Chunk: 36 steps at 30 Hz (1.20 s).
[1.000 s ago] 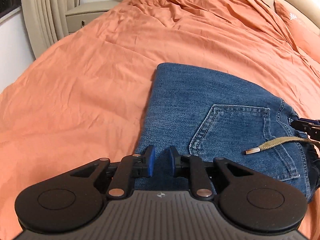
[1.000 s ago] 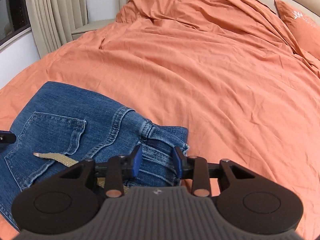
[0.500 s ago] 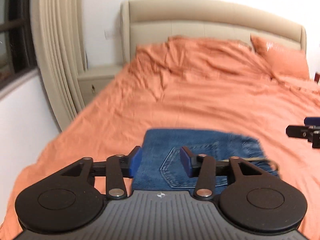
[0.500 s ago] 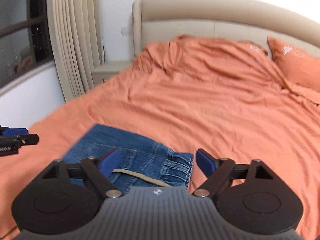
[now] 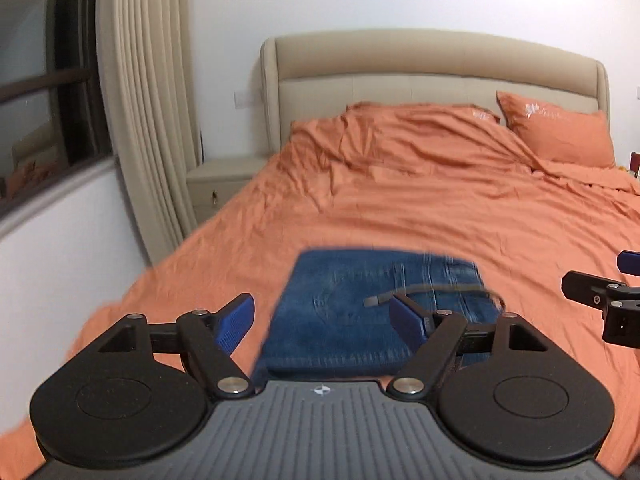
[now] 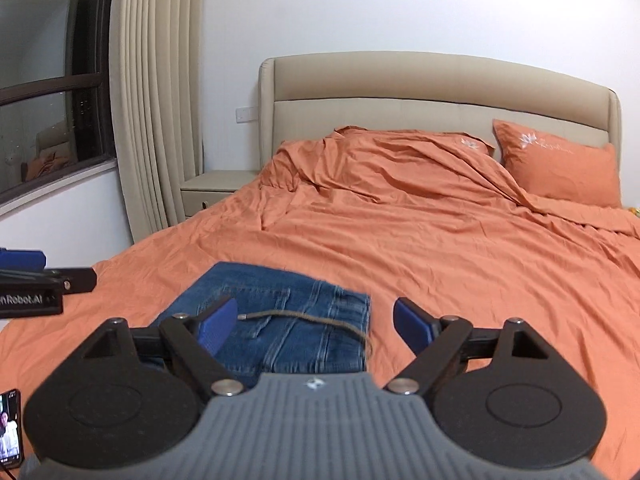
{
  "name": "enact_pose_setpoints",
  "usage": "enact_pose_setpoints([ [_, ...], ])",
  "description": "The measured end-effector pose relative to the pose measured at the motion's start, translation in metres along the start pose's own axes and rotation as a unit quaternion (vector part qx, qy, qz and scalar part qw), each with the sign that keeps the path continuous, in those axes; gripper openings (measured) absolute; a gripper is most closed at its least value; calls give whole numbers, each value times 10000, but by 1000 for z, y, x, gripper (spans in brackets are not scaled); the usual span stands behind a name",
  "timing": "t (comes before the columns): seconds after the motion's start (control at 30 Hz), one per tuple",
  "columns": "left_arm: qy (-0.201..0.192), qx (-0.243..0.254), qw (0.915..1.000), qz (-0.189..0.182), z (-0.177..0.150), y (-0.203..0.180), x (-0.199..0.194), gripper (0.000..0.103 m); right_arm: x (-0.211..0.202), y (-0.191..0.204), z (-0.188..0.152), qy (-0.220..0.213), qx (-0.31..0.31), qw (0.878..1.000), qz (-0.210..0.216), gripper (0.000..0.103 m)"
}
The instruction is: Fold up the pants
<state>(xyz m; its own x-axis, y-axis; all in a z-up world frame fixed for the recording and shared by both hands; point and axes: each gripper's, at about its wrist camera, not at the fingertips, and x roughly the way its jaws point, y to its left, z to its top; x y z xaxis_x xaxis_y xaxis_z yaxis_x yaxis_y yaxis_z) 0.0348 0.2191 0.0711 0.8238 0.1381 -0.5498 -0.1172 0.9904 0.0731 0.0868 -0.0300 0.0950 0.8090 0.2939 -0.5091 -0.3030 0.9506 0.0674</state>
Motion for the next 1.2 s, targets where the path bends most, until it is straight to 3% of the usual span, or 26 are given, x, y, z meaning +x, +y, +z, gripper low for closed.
enact_pose_setpoints([
  [0.23,424,-143,9990,-66,-32,-12,8,90,-2,10,-38,258,-104,9994,-215,82],
  [0.53,613,22,9980,-137,-58,-24,22,90,8,17,-66,394,-3,9988,-302,82],
  [1.2,658,-22,9975,-242,-64,-23,26,90,8,18,-71,458,34,9984,-318,82],
])
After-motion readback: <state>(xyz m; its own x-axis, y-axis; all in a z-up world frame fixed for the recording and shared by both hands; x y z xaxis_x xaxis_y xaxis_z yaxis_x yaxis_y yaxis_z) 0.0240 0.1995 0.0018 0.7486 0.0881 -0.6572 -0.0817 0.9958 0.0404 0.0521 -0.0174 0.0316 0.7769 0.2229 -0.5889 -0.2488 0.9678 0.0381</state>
